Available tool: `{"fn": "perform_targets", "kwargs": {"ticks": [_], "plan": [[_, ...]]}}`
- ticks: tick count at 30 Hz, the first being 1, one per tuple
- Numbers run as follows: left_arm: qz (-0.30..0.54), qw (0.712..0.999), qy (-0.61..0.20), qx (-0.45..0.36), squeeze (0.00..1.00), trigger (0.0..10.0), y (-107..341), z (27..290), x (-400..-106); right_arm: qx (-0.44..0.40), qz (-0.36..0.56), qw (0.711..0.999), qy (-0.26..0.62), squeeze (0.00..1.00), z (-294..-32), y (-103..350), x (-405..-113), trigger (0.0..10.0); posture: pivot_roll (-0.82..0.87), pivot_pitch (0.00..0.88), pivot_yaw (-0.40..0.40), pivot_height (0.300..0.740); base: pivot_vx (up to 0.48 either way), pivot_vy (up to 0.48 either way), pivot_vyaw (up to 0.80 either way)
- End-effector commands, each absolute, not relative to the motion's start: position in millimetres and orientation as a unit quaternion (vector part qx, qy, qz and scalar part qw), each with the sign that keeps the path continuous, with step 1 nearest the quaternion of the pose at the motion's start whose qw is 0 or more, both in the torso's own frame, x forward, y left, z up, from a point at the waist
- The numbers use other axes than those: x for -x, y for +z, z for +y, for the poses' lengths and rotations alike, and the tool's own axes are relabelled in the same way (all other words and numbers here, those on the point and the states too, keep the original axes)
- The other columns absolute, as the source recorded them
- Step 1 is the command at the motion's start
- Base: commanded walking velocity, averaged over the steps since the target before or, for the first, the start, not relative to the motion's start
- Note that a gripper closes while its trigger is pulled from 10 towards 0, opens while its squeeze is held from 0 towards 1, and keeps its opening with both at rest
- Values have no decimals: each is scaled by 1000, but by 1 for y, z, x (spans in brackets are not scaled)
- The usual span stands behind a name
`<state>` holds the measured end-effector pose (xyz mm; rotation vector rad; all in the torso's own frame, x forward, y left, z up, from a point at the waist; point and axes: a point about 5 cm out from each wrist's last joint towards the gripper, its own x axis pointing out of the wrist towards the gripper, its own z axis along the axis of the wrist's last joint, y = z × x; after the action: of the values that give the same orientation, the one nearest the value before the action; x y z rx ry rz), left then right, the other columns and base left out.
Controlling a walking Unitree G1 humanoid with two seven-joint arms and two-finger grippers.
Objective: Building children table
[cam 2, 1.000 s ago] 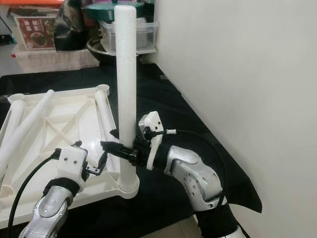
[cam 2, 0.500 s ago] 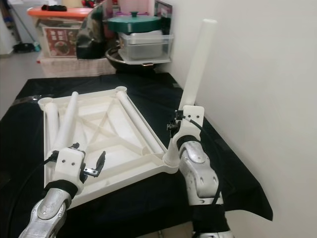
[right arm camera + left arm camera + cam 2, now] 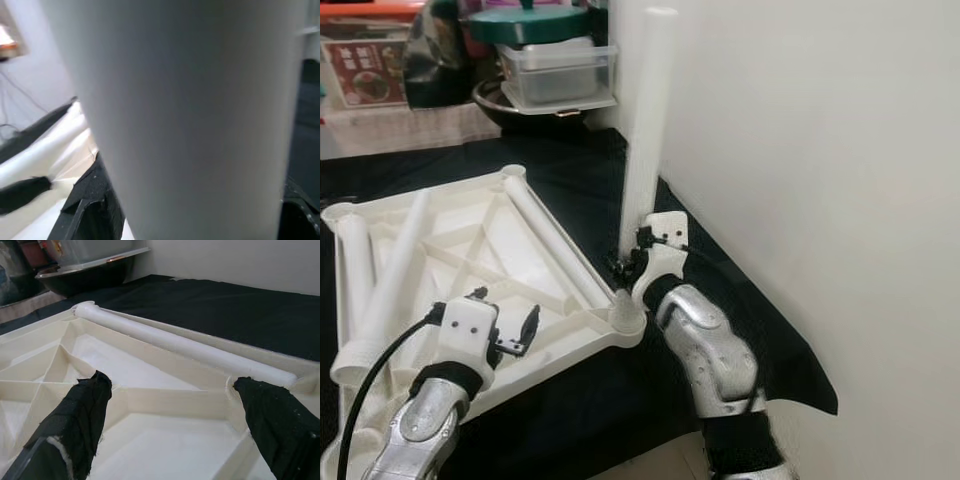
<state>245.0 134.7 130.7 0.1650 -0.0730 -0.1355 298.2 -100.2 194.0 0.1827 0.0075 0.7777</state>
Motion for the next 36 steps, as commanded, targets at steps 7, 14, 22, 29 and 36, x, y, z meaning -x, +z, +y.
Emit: {"fn": "perform_targets", "kwargs": {"ticks": [7, 14, 22, 29, 36], "plan": [[-31, 994, -65, -86, 0, 10000, 128, 135, -246, -55, 15, 783, 619, 0, -78, 194, -253, 10000, 119, 0, -71, 740, 0, 0, 0], [-31, 994, -61, -87, 0, 10000, 128, 136, -245, -41, 42, 788, 613, 0, -72, 174, -257, 0, 123, 0, -70, 740, 0, 0, 0], [-29, 994, -64, -86, 0, 10000, 127, 135, -244, -3, 118, 977, 178, 0, -126, 140, -327, 0, 114, 0, -66, 740, 0, 0, 0], [-29, 994, -63, -87, 0, 10000, 127, 135, -244, -11, 119, 992, 51, 0, -136, 134, -320, 2078, 113, 0, -62, 740, 0, 0, 0], [-27, 994, -68, -86, 0, 10000, 126, 134, -245, -70, 37, 975, 206, 435, -98, 169, -318, 10000, 105, 0, -57, 740, 0, 0, 0]]}}
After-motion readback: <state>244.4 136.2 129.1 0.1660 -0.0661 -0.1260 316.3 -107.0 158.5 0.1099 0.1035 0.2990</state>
